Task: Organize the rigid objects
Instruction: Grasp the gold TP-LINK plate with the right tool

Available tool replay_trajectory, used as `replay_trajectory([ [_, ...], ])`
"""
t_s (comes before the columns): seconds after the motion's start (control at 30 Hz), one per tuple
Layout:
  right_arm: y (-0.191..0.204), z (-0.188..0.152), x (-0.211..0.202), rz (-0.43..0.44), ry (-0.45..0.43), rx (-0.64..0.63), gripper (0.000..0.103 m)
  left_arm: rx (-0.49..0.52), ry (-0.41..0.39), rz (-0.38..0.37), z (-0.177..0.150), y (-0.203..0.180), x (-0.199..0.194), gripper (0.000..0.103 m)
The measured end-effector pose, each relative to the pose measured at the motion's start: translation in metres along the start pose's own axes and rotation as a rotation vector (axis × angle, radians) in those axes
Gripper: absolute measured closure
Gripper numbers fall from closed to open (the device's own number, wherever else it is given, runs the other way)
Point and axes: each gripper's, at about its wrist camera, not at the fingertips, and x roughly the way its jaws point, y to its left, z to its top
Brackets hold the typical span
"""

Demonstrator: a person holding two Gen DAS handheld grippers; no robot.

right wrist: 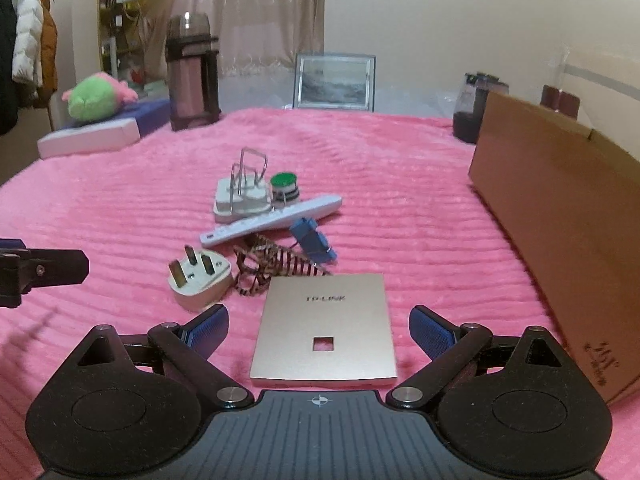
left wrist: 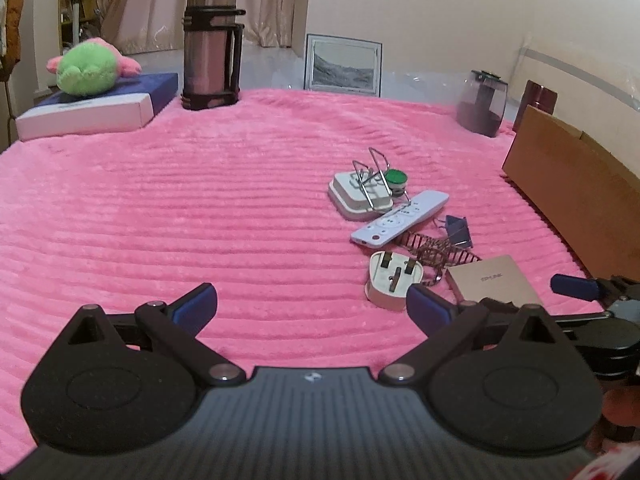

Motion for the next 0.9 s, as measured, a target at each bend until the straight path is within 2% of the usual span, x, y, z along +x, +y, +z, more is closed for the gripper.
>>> replay_trajectory([
  [0.17,0.004,-0.003,0.019,-0.045,0.023,-0.024,0.009,0.004,0.009,-0.019,-0.003,0.001,0.013,0.004],
  [0.5,-0.003,-0.007,0.030,-0.063,0.038,0.001,0.009,0.020,0.021,-0.044,-0.004,-0.002,0.026,0.004],
  [0.6,-0.002,-0.006,0.030,-0.062,0.041,-0.008,0.019,0.025,0.024,-0.052,-0.005,-0.005,0.028,0.004],
  [0.9,-0.007,-0.005,0.031,-0.050,0.058,0.009,0.019,0.067,0.027,-0.092,-0.003,-0.016,0.033,0.004],
])
